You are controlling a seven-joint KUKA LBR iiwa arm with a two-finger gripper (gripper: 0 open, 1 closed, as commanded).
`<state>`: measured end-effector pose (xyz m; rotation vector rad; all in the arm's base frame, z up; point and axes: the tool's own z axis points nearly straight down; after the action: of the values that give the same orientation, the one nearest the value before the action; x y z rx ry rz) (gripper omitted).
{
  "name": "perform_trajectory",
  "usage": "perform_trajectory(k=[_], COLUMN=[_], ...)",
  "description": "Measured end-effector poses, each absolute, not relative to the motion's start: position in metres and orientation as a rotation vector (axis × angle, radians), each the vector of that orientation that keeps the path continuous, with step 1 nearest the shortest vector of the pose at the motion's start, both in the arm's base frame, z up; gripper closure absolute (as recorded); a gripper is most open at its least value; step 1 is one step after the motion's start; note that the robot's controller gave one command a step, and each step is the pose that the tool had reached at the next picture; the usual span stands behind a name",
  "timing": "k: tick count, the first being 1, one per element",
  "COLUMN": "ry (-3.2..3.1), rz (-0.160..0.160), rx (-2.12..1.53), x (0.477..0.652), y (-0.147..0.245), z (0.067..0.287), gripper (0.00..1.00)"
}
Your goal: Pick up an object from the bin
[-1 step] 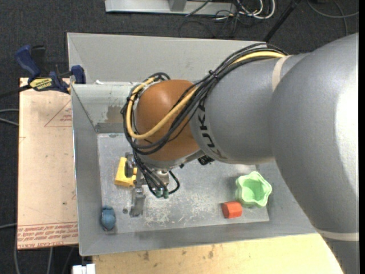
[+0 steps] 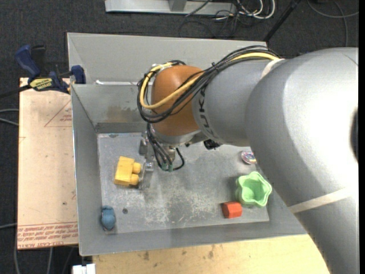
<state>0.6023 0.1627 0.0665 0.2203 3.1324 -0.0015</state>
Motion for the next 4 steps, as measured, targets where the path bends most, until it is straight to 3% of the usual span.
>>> perform_trajectory(k=[1, 2, 3, 4], ry=[3.079, 3.082, 3.081, 3.14], rz=[0.008, 0.003, 0.004, 0.0], rx=[0.596, 0.601, 0.602, 0.117], x=[0.601, 0.6, 0.6, 0.529], y=[0.198, 0.196, 0.196, 0.173], z=[0.137, 0.135, 0.135, 0.147], gripper=[0.0, 1.0, 0.0, 0.0])
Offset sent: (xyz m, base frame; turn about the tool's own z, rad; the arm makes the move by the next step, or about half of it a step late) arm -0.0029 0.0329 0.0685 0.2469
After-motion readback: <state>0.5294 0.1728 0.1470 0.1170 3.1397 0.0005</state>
